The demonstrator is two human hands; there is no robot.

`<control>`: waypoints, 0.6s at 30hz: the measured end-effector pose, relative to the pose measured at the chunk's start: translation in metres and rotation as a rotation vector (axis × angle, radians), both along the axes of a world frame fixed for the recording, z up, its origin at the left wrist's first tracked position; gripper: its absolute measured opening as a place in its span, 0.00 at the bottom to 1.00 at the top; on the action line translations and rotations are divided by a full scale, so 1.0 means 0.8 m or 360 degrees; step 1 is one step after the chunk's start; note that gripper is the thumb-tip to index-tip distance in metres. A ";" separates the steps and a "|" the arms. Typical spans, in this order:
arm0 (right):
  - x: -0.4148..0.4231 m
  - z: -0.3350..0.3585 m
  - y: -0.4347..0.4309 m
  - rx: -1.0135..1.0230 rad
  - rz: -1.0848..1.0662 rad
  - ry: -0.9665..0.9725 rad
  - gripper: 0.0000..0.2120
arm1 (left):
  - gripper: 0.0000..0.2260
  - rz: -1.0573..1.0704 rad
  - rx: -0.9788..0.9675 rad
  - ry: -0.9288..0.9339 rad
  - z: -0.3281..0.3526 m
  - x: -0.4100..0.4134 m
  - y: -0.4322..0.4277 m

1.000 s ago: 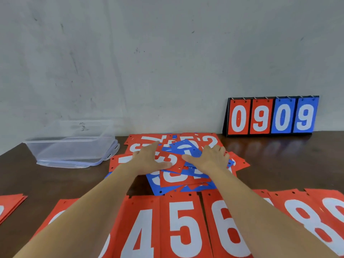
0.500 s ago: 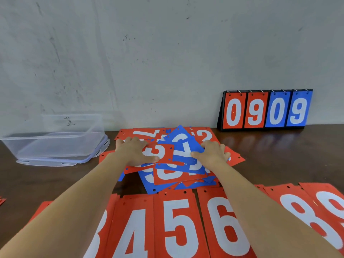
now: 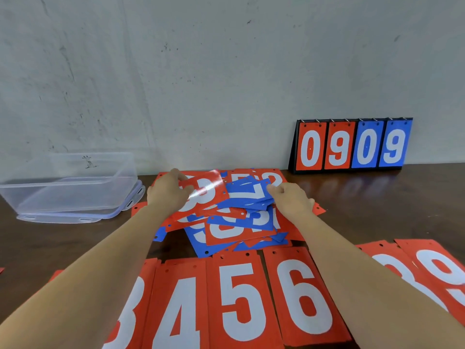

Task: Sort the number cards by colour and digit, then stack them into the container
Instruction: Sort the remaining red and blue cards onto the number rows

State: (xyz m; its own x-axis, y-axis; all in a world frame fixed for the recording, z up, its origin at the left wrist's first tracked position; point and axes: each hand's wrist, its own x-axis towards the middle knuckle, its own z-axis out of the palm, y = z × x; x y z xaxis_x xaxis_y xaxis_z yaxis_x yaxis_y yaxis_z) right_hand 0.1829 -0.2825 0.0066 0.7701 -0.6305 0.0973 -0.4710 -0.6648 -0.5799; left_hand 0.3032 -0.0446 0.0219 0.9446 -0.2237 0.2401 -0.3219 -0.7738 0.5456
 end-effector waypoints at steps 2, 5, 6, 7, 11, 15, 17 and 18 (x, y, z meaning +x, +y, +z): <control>0.001 0.001 0.004 0.0038 0.0077 0.0057 0.22 | 0.08 0.0006 -0.0267 0.0074 0.003 0.000 -0.001; 0.008 -0.003 0.004 -0.0042 0.0002 0.0142 0.20 | 0.07 0.0027 -0.0509 0.0153 0.008 -0.003 -0.003; 0.009 -0.004 0.004 -0.0047 -0.0037 0.0125 0.19 | 0.07 0.0044 -0.0584 0.0183 0.010 -0.004 -0.003; 0.010 -0.004 0.002 -0.0041 -0.0068 0.0094 0.18 | 0.07 0.0061 -0.0660 0.0216 0.012 -0.006 -0.003; 0.005 -0.005 -0.011 0.0086 -0.0020 -0.0193 0.11 | 0.05 0.0058 -0.0873 0.0341 0.015 -0.009 0.002; -0.008 0.010 -0.008 0.0202 0.0076 -0.0513 0.08 | 0.08 -0.0016 -0.0922 0.0390 0.018 -0.020 0.006; -0.015 0.019 -0.001 0.0229 0.0101 -0.0605 0.06 | 0.12 -0.0052 -0.0891 0.0420 0.021 -0.028 0.008; -0.020 0.023 0.002 0.0247 0.0100 -0.0648 0.06 | 0.13 -0.0067 -0.0866 0.0428 0.023 -0.032 0.009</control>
State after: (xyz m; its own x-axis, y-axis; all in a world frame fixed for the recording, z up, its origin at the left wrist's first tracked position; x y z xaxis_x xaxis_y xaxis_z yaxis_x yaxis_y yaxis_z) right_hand 0.1668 -0.2809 0.0252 0.7256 -0.6150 0.3088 -0.1448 -0.5751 -0.8051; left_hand 0.2774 -0.0377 0.0400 0.9811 -0.1742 0.0843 -0.1417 -0.3506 0.9257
